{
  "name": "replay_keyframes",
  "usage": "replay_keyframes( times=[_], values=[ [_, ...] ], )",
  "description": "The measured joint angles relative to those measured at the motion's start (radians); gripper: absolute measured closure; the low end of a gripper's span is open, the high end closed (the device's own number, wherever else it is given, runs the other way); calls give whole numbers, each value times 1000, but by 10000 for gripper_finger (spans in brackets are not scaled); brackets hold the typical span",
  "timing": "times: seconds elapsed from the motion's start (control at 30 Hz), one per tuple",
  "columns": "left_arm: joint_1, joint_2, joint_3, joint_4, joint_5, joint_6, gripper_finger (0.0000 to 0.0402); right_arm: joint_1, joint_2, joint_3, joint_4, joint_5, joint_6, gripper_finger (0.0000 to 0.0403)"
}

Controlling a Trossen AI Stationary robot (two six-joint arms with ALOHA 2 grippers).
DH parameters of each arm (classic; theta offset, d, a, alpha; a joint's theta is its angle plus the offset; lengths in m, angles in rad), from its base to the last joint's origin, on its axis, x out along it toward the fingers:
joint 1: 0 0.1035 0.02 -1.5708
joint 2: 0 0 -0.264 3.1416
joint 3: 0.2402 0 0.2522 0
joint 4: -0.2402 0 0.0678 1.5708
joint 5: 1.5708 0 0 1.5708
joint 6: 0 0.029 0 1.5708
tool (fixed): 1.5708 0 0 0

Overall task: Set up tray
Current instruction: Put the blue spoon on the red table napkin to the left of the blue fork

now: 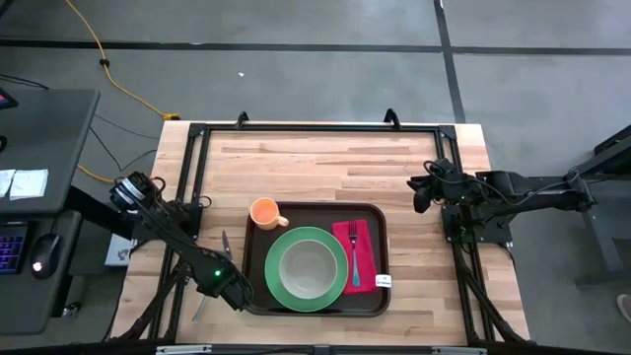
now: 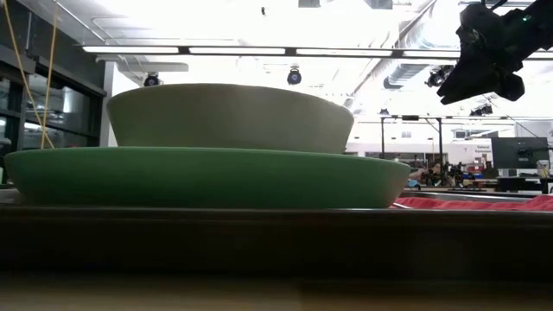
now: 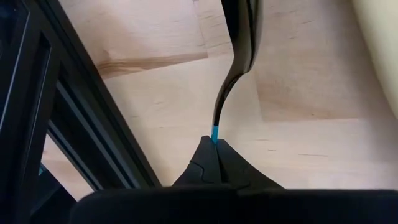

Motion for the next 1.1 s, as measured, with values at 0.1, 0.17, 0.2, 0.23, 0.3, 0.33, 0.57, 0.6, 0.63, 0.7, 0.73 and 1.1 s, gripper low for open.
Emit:
replay_keyframes(
  times=[0.1, 0.17, 0.2, 0.23, 0.3, 0.33, 0.57, 0.6, 0.63, 0.7, 0.73, 1.1],
  values=[
    [0, -1, 0, 3, -4, 6, 397, 0, 0, 0, 0, 0, 0, 318],
    [0, -8, 0, 8, -7, 7, 396, 0, 0, 0, 0, 0, 0, 318],
    [0, -11, 1, 11, -7, 7, 396, 0, 0, 0, 0, 0, 0, 318],
    [6, -14, 1, 20, -9, 8, 397, 0, 0, 0, 0, 0, 0, 318],
    [13, -23, 2, 25, -17, 12, 398, 0, 0, 0, 1, 1, 0, 318],
    [14, -33, 2, 21, -30, 14, 397, 0, 0, 0, 1, 2, 0, 318],
    [56, -80, 7, 15, -93, 39, 398, 0, 0, 0, 1, 4, 0, 318],
    [61, -81, 13, 6, -97, 42, 397, 0, 0, 0, 1, 4, 0, 318],
    [63, -81, 22, -10, -98, 47, 397, 0, 0, 0, 1, 4, 0, 318],
    [67, -82, 45, -41, -99, 50, 398, 0, 0, 0, 1, 4, -3, 318],
    [67, -82, 56, -55, -100, 51, 398, -1, 0, 0, 1, 4, -6, 318],
    [64, -82, 247, -337, -110, 69, 398, -24, 0, 0, 2, 39, -8, 318]
  ],
)
